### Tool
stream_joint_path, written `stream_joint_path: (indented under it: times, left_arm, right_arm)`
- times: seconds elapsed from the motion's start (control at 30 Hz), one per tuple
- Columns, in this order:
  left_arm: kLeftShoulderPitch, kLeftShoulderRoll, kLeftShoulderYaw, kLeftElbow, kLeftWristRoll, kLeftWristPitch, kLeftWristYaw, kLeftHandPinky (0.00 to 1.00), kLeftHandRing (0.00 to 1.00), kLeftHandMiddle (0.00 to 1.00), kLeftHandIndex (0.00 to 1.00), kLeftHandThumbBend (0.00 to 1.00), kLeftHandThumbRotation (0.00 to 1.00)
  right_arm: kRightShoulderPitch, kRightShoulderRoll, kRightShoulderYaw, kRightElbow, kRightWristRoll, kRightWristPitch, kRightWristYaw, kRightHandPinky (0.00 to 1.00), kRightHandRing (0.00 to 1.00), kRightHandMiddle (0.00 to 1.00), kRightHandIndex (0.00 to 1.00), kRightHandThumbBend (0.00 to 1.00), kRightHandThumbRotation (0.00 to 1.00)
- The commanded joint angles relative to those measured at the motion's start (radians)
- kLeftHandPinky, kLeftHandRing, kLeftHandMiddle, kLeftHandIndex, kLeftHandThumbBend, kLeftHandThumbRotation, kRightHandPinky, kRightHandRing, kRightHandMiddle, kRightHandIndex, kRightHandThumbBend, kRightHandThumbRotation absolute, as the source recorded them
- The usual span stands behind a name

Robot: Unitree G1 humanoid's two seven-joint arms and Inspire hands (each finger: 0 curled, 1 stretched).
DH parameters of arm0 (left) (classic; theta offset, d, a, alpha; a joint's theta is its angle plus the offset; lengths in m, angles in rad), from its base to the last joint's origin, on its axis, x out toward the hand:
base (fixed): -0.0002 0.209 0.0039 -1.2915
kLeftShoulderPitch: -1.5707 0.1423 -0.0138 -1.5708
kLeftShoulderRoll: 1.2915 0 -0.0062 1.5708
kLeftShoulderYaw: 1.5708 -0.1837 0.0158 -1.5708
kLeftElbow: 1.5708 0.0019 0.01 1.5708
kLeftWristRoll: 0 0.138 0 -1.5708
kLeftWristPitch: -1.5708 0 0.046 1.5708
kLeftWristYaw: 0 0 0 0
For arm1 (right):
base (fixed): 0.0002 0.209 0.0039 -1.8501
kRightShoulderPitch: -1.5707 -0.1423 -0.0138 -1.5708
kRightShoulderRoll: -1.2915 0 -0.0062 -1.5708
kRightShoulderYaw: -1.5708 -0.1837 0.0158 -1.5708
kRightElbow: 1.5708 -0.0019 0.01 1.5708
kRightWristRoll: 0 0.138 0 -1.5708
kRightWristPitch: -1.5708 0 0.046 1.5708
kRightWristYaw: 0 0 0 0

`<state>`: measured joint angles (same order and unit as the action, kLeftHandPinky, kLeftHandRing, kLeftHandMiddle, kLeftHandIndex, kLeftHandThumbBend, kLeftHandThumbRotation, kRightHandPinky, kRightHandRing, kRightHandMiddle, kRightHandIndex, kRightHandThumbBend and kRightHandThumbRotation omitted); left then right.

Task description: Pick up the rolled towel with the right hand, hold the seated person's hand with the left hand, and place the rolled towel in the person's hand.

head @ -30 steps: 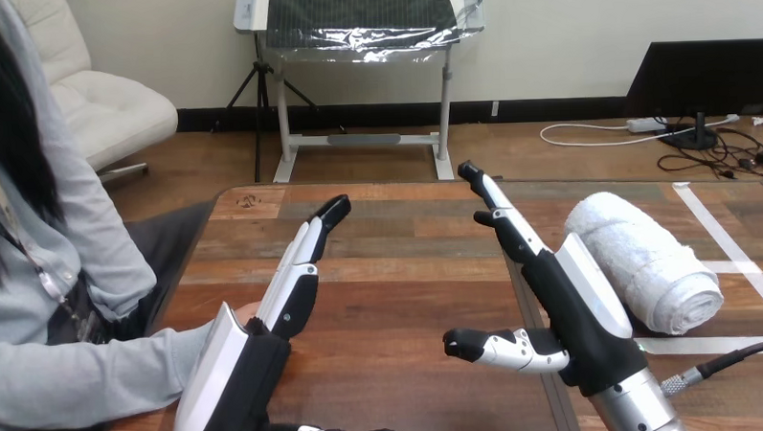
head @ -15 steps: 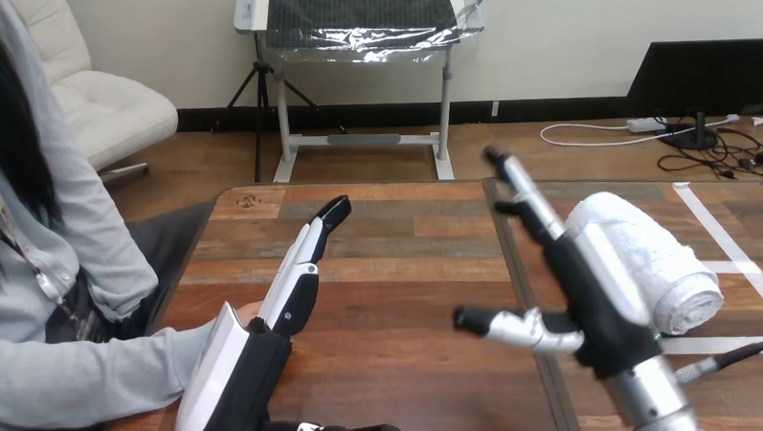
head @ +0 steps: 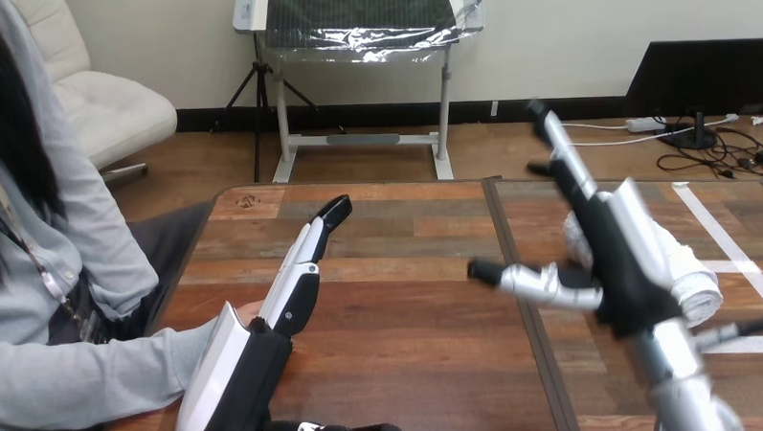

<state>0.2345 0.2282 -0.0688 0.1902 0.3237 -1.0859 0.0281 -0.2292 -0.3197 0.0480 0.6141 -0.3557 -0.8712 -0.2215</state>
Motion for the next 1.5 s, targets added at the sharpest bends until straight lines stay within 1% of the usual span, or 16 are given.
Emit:
stream_joint_path:
  times: [0.0,0.07,0.33,0.4,0.47,0.53,0.63,0.7,0.83,0.9,1.03,1.13,1.17,1.3,1.43,1.47]
  left_arm:
    - [-0.056,-0.008,-0.003,-0.003,-0.006,0.005,0.002,1.0,1.0,1.0,1.0,1.0,0.81]
    - [-0.055,-0.007,-0.003,-0.004,-0.008,0.006,0.001,1.0,1.0,1.0,1.0,1.0,0.81]
    - [-0.056,-0.01,-0.004,0.001,-0.012,-0.003,0.003,1.0,1.0,1.0,1.0,1.0,0.8]
    - [-0.056,-0.01,-0.001,0.002,-0.006,-0.007,0.005,1.0,1.0,1.0,1.0,1.0,0.8]
    - [-0.056,-0.01,0.0,0.002,-0.004,-0.008,0.006,1.0,1.0,1.0,1.0,1.0,0.8]
    - [-0.057,-0.011,0.0,0.004,-0.004,-0.009,0.007,1.0,1.0,1.0,1.0,1.0,0.81]
    - [-0.057,-0.012,0.001,0.008,-0.001,-0.016,0.009,1.0,1.0,1.0,1.0,1.0,0.81]
    - [-0.058,-0.015,0.005,0.011,0.007,-0.024,0.015,1.0,1.0,1.0,1.0,1.0,0.81]
    - [-0.057,-0.014,0.003,0.011,0.004,-0.025,0.013,1.0,1.0,1.0,1.0,1.0,0.81]
    - [-0.057,-0.015,0.004,0.013,0.008,-0.029,0.015,1.0,1.0,1.0,1.0,1.0,0.81]
    - [-0.058,-0.017,0.006,0.017,0.011,-0.036,0.018,1.0,1.0,1.0,1.0,1.0,0.81]
    - [-0.058,-0.018,0.005,0.019,0.012,-0.039,0.019,1.0,1.0,1.0,1.0,1.0,0.82]
    - [-0.057,-0.017,0.004,0.02,0.01,-0.039,0.017,1.0,1.0,1.0,1.0,1.0,0.82]
    - [-0.057,-0.02,0.005,0.022,0.013,-0.042,0.019,1.0,1.0,1.0,1.0,1.0,0.82]
    - [-0.055,-0.025,0.01,0.02,0.026,-0.042,0.025,1.0,1.0,1.0,1.0,1.0,0.82]
    - [-0.055,-0.026,0.011,0.021,0.029,-0.044,0.027,1.0,1.0,1.0,1.0,1.0,0.82]
  right_arm:
    - [-0.138,-0.032,-0.056,-0.084,0.018,0.074,-0.01,0.89,1.0,1.0,1.0,1.0,0.58]
    - [-0.144,-0.035,-0.063,-0.097,0.017,0.101,-0.008,0.91,1.0,1.0,1.0,1.0,0.58]
    - [-0.188,-0.058,-0.095,-0.153,0.031,0.243,0.023,0.97,1.0,1.0,1.0,1.0,0.6]
    - [-0.209,-0.068,-0.104,-0.168,0.011,0.292,0.016,0.98,1.0,1.0,1.0,1.0,0.61]
    - [-0.213,-0.072,-0.106,-0.178,0.003,0.314,0.012,0.99,1.0,1.0,1.0,1.0,0.63]
    - [-0.228,-0.082,-0.108,-0.188,-0.006,0.355,0.011,0.99,1.0,1.0,1.0,1.0,0.64]
    - [-0.253,-0.091,-0.113,-0.193,-0.001,0.402,0.019,0.99,1.0,1.0,1.0,1.0,0.66]
    - [-0.284,-0.099,-0.12,-0.181,0.014,0.431,0.03,0.99,1.0,1.0,1.0,1.0,0.66]
    - [-0.32,-0.112,-0.124,-0.17,0.026,0.475,0.049,1.0,1.0,1.0,1.0,1.0,0.66]
    - [-0.342,-0.119,-0.127,-0.169,0.025,0.513,0.055,1.0,1.0,1.0,1.0,1.0,0.66]
    - [-0.381,-0.131,-0.128,-0.153,0.023,0.555,0.061,1.0,1.0,1.0,1.0,1.0,0.65]
    - [-0.417,-0.139,-0.127,-0.135,0.024,0.604,0.071,1.0,1.0,1.0,1.0,1.0,0.64]
    - [-0.437,-0.143,-0.126,-0.121,0.024,0.626,0.077,1.0,1.0,1.0,1.0,1.0,0.64]
    - [-0.49,-0.156,-0.118,-0.078,0.018,0.679,0.091,1.0,1.0,1.0,1.0,1.0,0.64]
    - [-0.545,-0.167,-0.109,-0.014,0.01,0.701,0.097,0.98,1.0,1.0,1.0,1.0,0.64]
    - [-0.567,-0.173,-0.1,0.016,-0.004,0.709,0.093,0.97,1.0,1.0,1.0,1.0,0.64]
